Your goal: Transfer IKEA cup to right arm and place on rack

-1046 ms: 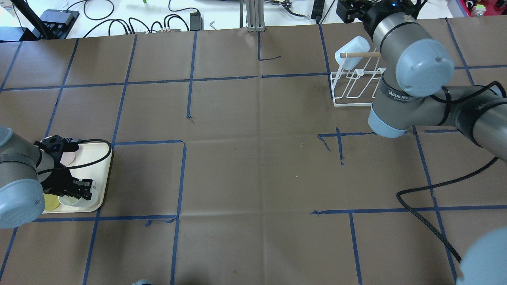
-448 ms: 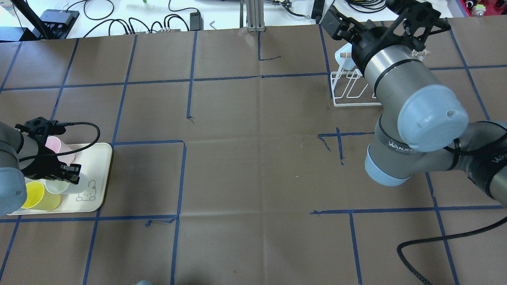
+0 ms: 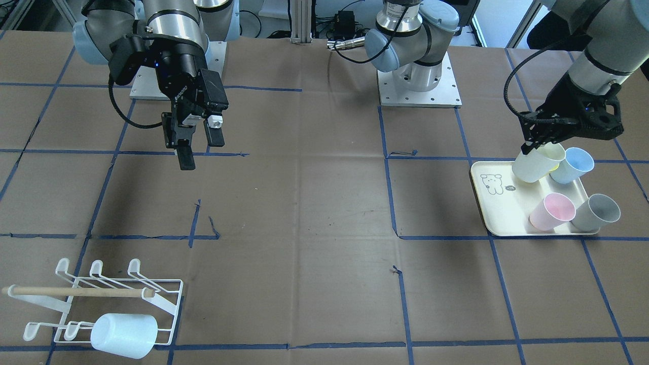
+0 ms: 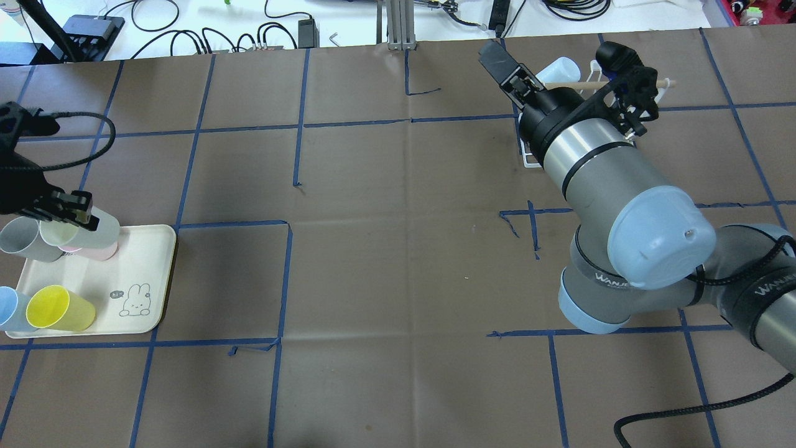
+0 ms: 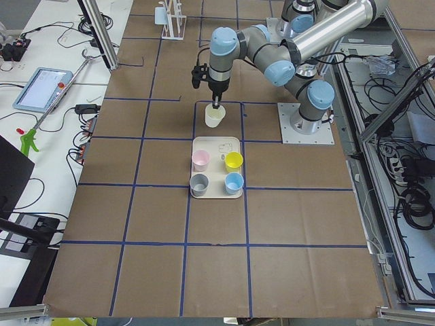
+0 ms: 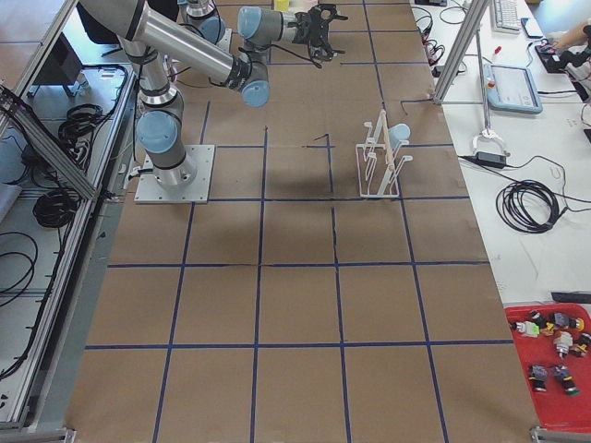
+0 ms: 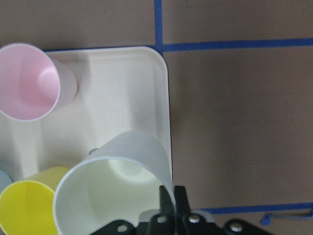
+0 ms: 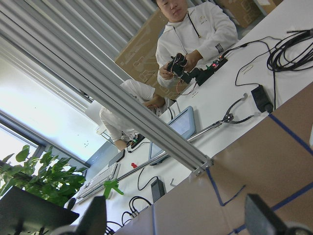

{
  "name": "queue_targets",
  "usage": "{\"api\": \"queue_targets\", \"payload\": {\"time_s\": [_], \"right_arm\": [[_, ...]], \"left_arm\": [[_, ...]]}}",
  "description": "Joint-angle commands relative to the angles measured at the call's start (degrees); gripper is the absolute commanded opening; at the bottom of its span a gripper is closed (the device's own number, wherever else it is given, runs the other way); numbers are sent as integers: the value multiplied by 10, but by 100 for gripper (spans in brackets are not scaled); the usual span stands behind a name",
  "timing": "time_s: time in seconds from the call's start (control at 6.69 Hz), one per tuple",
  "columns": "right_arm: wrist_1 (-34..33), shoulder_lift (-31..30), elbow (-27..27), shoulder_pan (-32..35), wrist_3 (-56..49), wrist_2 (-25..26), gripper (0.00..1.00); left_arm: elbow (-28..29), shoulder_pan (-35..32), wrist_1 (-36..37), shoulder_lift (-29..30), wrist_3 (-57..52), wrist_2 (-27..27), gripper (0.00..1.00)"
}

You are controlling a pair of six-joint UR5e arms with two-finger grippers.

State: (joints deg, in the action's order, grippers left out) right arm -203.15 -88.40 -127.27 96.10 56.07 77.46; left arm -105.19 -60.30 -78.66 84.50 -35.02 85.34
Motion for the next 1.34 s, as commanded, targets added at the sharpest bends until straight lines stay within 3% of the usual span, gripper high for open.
{"api": "queue_targets", "payload": {"time_s": [0.0, 0.15, 0.45, 0.6, 1.05, 1.2], "right_arm": [[-67, 30, -3, 2, 175, -57, 100], [-111, 55, -3, 2, 235, -57, 100], [-109, 54, -30, 2, 286, -54, 100], [-106, 55, -39, 2, 286, -52, 100], [-104, 59, -35, 2, 279, -48, 100], [-103, 63, -32, 2, 278, -47, 100]], "left_arm": [[127, -19, -72, 54, 0, -27, 3], [153, -25, -77, 64, -3, -102, 3], [139, -27, -42, 65, -7, -311, 4], [122, -40, 23, 73, -12, -375, 4], [40, -132, 354, 141, -12, -523, 5], [23, -146, 427, 164, -12, -550, 6]]}}
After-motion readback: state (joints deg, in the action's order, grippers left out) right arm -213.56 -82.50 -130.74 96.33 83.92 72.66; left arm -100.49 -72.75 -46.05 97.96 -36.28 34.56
